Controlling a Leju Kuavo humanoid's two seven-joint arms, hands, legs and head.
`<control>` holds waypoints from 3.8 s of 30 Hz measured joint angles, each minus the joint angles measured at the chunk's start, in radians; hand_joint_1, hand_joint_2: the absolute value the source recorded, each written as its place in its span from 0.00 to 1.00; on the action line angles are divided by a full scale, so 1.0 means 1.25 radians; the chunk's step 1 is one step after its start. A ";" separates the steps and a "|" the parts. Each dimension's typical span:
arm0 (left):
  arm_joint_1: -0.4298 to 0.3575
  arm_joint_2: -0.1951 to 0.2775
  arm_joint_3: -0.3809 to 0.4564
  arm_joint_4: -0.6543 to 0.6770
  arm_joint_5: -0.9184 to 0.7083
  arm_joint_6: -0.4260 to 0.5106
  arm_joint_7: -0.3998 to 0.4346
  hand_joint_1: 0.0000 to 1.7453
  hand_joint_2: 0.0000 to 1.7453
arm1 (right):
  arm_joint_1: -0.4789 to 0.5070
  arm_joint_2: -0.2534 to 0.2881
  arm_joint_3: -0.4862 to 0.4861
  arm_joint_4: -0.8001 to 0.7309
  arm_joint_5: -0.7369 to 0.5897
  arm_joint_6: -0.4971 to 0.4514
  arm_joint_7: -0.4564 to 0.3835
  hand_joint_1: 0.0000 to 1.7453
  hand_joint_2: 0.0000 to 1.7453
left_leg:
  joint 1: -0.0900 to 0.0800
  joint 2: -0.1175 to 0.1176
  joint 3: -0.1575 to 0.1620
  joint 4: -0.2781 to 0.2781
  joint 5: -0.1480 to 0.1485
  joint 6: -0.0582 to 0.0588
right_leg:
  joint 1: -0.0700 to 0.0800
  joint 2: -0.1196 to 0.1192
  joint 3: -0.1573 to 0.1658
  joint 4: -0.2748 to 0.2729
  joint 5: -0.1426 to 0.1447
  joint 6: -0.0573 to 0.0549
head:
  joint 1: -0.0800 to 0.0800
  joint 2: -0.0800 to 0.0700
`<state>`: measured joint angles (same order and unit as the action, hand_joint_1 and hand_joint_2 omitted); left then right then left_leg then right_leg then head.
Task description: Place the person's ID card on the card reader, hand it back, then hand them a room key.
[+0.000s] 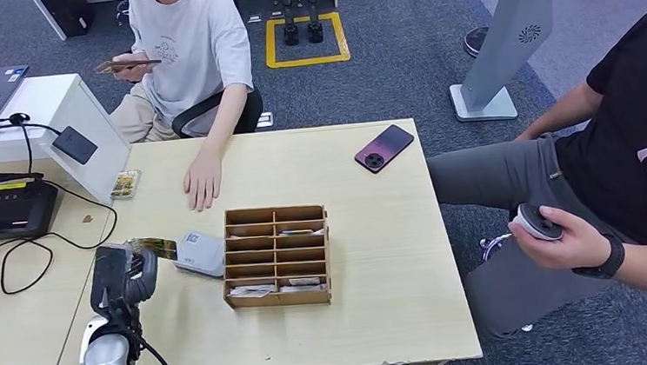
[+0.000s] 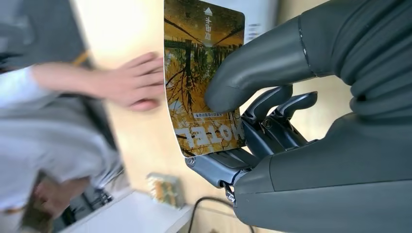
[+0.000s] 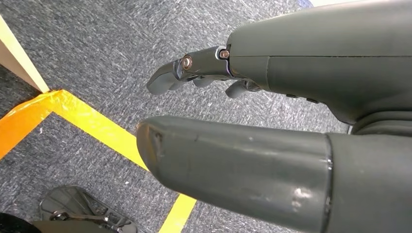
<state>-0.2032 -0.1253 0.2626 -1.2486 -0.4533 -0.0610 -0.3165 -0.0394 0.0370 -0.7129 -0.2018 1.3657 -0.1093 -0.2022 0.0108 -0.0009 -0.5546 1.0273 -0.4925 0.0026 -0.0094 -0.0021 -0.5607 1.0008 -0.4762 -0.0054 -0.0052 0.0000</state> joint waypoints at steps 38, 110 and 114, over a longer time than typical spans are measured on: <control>-0.125 0.042 -0.028 -0.121 -0.614 0.442 -0.016 1.00 1.00 | -0.005 0.002 -0.016 0.000 0.074 0.012 -0.005 0.00 0.00 | 0.000 0.001 -0.002 0.000 0.000 0.000 | 0.000 0.001 -0.002 0.000 0.000 0.000 | 0.000 0.000; 0.251 0.095 -0.299 -0.417 -0.330 0.322 -0.238 0.00 1.00 | 0.009 0.004 -0.084 -0.005 0.062 -0.014 0.017 0.00 0.00 | 0.000 0.003 -0.002 0.000 -0.004 0.002 | 0.000 0.002 -0.002 -0.001 -0.002 0.002 | 0.000 0.000; 0.267 0.104 -0.314 -0.432 -0.329 0.319 -0.237 0.00 1.00 | 0.009 0.004 -0.089 -0.006 0.062 -0.013 0.017 0.00 0.00 | 0.000 0.003 -0.002 0.000 -0.004 0.002 | 0.000 0.002 -0.002 -0.001 -0.001 0.002 | 0.000 0.000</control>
<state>0.1304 0.0044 -0.1298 -1.7886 -0.8649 0.3377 -0.6132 -0.0284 0.0420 -0.8246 -0.2098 1.4438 -0.1260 -0.1805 0.0105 0.0028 -0.5573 1.0275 -0.4972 0.0050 -0.0095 0.0010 -0.5634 0.9991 -0.4780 -0.0035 -0.0052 0.0000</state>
